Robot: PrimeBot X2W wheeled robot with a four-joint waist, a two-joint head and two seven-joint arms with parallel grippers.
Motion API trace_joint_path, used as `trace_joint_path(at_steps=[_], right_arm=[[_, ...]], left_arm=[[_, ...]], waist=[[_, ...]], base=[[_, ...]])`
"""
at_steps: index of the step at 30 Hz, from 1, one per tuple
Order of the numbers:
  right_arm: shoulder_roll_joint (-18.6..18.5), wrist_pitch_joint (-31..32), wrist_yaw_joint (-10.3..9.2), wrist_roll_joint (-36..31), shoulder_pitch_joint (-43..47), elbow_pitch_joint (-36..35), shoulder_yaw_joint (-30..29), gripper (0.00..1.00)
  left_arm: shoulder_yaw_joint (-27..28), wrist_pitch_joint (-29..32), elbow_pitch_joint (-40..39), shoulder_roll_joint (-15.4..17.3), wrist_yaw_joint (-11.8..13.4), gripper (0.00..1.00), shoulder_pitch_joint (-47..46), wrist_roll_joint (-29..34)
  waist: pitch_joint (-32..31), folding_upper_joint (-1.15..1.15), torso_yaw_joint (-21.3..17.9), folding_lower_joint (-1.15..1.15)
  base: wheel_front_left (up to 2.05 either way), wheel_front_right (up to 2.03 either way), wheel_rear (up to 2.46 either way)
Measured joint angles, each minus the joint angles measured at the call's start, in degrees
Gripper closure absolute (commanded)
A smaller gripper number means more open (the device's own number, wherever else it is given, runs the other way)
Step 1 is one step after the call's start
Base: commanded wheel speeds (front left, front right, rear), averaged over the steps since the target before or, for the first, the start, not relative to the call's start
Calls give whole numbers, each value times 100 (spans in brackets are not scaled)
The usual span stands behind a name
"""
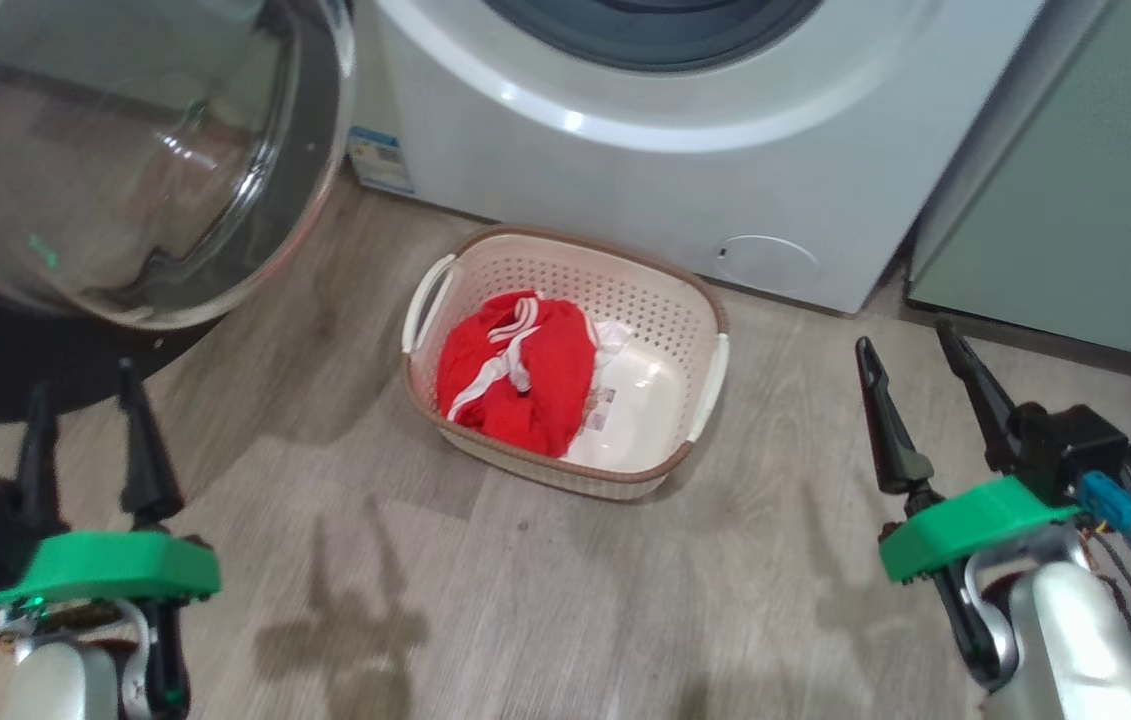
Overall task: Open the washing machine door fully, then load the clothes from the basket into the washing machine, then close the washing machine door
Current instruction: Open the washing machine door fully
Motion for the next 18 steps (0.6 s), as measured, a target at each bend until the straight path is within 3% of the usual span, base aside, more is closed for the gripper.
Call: trace_joint_path(at_steps=[11,18], right_arm=[[11,-13,0,192,185,99,-10,0],[16,-27,0,196,218,114,-18,0]], left_arm=[[-605,405,-224,87,-347,0,1,175],[-793,476,-234,167,-413,0,40,257]], waist=[[-216,0,-627,0],[-318,0,-1124,0]], base=[[0,0,0],[0,0,0]])
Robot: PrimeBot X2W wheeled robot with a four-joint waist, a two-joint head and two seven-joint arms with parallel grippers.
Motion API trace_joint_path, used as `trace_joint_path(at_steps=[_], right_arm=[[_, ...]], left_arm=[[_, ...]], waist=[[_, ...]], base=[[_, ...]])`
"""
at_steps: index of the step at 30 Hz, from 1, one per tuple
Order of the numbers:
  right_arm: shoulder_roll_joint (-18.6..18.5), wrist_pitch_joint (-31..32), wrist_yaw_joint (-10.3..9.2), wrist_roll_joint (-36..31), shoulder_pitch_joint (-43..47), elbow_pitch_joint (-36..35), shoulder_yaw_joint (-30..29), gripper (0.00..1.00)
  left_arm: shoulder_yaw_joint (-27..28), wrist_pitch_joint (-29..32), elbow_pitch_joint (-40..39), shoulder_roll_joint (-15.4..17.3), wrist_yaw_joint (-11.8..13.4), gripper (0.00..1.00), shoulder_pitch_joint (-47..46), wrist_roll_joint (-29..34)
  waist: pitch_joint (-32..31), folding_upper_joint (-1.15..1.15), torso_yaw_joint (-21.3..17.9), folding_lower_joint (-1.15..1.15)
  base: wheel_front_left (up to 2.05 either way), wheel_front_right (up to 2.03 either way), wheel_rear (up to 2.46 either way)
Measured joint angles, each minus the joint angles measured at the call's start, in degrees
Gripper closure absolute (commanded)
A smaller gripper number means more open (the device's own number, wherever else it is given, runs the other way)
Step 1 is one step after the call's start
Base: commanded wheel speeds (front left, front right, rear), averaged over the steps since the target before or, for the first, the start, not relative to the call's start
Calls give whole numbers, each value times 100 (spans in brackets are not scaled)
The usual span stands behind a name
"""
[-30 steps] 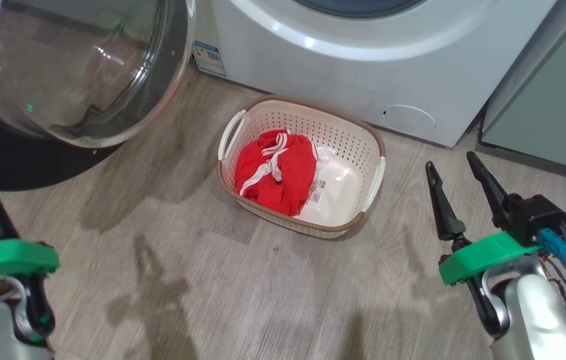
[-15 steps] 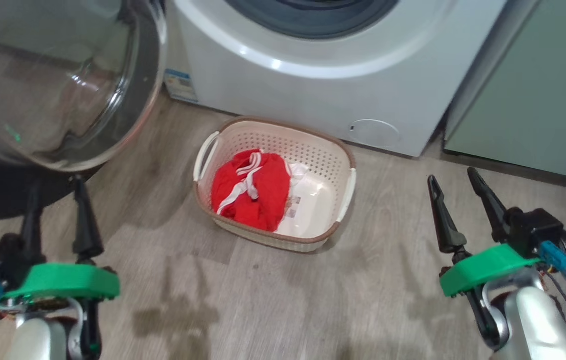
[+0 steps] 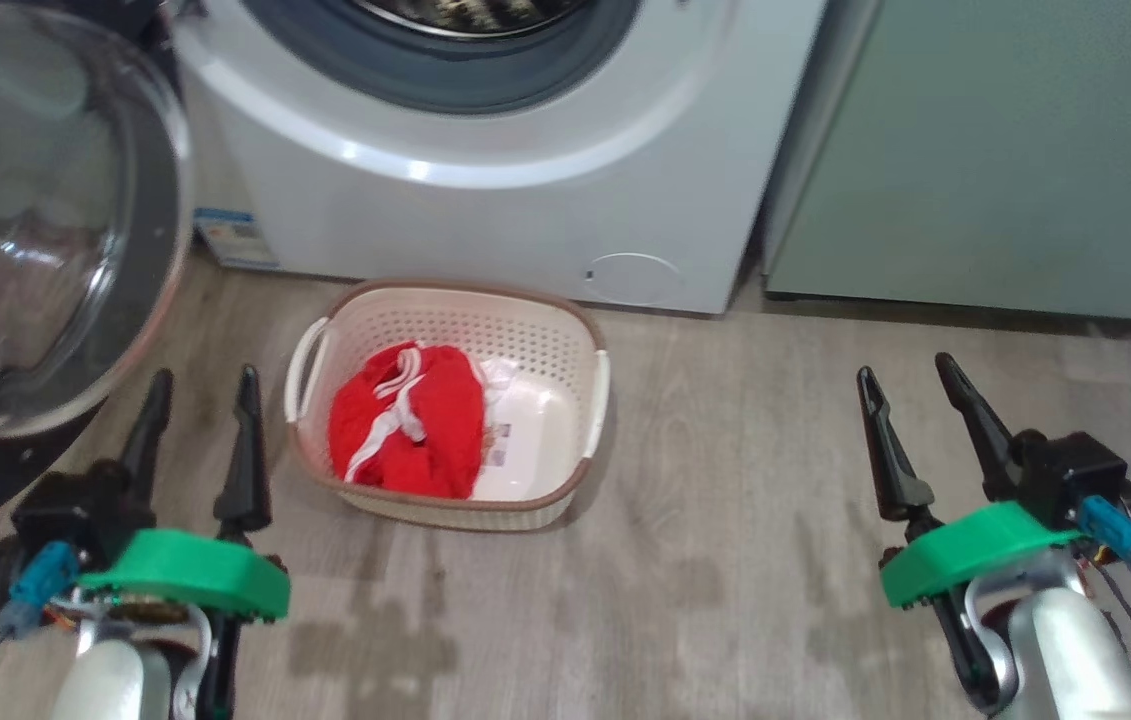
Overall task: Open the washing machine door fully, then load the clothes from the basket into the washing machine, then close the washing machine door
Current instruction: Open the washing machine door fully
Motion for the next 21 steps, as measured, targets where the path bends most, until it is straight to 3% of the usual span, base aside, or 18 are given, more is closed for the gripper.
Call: trace_joint_path(at_steps=[10,21], right_arm=[[3,0,0,45,219,-76,-22,0],[5,4,0,45,220,-175,-57,0]], left_arm=[[-89,82,-107,38,68,0,274,51],[-132,179,-183,88,97,0,393,62]], waist=[[-113,0,-637,0],[-115,0,-768,0]], base=[[0,0,0],[0,0,0]])
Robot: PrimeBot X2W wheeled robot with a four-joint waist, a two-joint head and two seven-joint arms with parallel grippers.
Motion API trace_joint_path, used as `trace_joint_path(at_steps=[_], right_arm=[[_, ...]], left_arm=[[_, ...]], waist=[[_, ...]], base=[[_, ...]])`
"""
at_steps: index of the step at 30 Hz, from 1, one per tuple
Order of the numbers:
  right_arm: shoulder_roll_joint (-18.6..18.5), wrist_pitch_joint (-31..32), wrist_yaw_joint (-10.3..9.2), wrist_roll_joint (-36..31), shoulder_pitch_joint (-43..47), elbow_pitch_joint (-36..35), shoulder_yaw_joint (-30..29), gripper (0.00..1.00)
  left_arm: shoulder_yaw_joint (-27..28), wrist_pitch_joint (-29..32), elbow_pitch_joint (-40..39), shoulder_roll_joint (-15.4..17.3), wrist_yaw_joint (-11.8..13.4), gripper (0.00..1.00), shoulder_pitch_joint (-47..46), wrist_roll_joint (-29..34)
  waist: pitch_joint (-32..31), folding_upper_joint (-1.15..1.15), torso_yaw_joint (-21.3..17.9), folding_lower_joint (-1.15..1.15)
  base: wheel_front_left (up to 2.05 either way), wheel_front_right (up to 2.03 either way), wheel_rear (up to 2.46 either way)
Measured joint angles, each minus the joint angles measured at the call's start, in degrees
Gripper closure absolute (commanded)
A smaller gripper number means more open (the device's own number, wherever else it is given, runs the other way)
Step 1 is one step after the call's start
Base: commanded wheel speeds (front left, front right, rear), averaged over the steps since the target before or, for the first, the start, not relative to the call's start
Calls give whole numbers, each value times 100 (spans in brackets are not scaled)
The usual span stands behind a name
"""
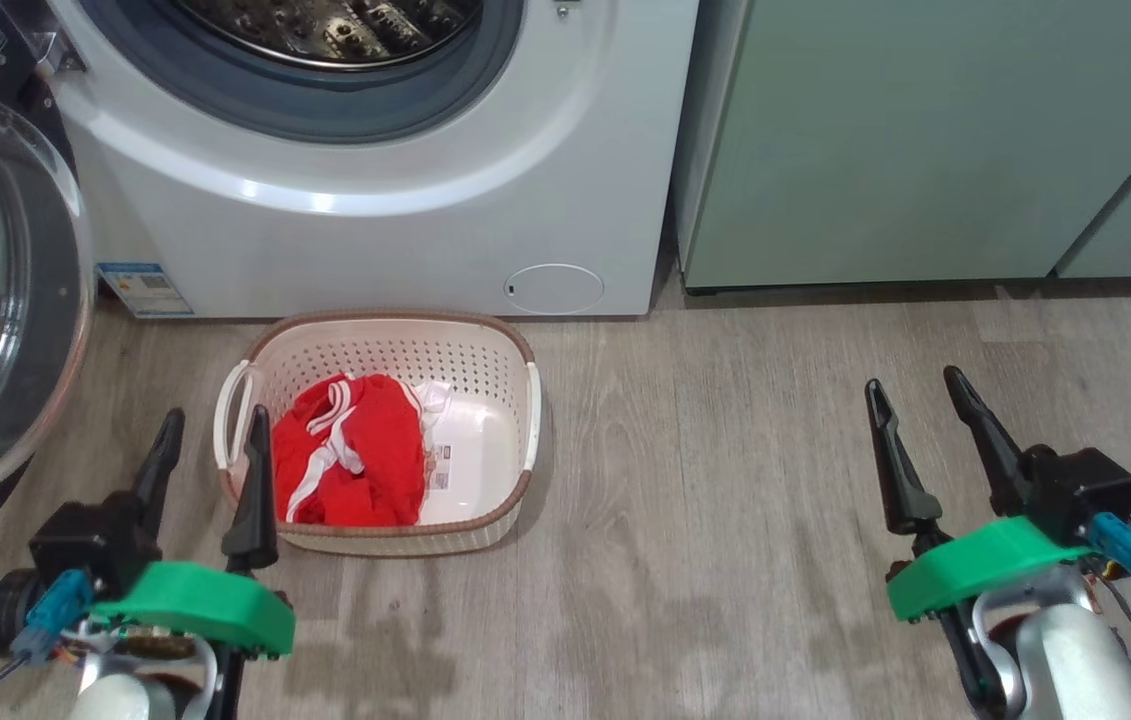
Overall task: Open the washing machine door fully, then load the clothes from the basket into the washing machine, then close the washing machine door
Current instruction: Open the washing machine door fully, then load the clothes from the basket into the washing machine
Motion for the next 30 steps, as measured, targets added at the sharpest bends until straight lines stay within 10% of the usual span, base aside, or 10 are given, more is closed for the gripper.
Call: trace_joint_path(at_steps=[30], right_arm=[[1,-48,0,2,-3,67,-2,0]], left_arm=[[-165,46,16,74,74,0,-24,-11]], waist=[[66,0,-85,0]], base=[[12,-12,0]])
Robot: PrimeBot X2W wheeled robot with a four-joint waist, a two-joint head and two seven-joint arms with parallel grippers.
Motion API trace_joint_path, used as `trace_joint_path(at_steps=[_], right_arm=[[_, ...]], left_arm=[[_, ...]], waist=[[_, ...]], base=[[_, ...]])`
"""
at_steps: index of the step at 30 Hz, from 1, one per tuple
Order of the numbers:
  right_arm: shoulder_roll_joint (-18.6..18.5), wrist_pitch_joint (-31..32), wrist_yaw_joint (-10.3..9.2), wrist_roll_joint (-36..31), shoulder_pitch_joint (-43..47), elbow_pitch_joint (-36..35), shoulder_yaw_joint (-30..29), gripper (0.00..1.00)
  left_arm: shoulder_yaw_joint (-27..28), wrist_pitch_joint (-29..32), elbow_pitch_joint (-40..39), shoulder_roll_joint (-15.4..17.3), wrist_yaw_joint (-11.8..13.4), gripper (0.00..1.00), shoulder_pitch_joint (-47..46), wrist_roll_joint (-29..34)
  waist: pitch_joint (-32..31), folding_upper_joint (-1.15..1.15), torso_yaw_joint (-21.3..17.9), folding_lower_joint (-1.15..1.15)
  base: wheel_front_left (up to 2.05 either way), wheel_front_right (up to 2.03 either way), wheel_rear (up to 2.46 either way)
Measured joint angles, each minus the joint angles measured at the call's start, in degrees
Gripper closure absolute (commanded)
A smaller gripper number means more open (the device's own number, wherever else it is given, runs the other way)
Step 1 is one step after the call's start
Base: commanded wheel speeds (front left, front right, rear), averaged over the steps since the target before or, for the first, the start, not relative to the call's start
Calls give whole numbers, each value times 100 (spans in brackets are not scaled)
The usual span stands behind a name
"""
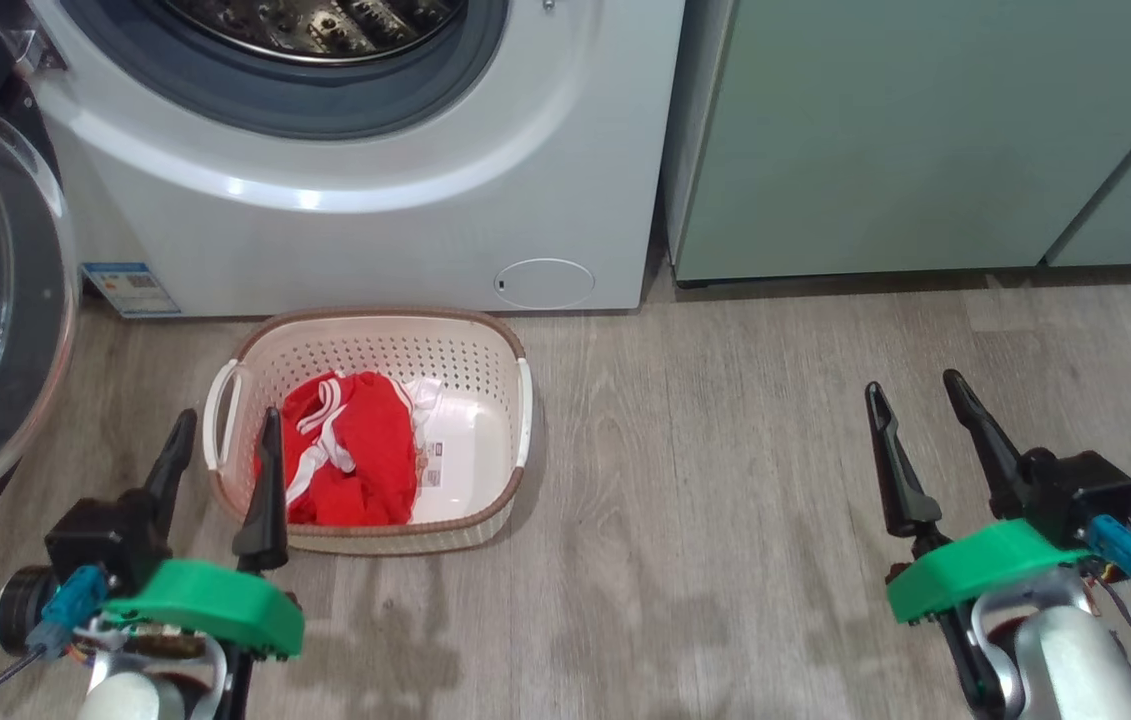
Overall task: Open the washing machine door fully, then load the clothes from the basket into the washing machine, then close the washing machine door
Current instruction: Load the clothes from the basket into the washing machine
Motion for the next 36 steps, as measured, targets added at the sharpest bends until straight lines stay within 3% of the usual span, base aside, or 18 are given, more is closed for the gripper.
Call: trace_joint_path(at_steps=[19,36], right_arm=[[2,0,0,16,-8,34,1,0],[8,1,0,16,-9,35,40,0]], left_arm=[[-76,-53,89,66,1,0,-121,-65],[-156,-160,190,96,62,0,-138,-66]], waist=[[11,0,22,1],[8,0,72,0]], base=[[163,-163,0],[17,-17,0]])
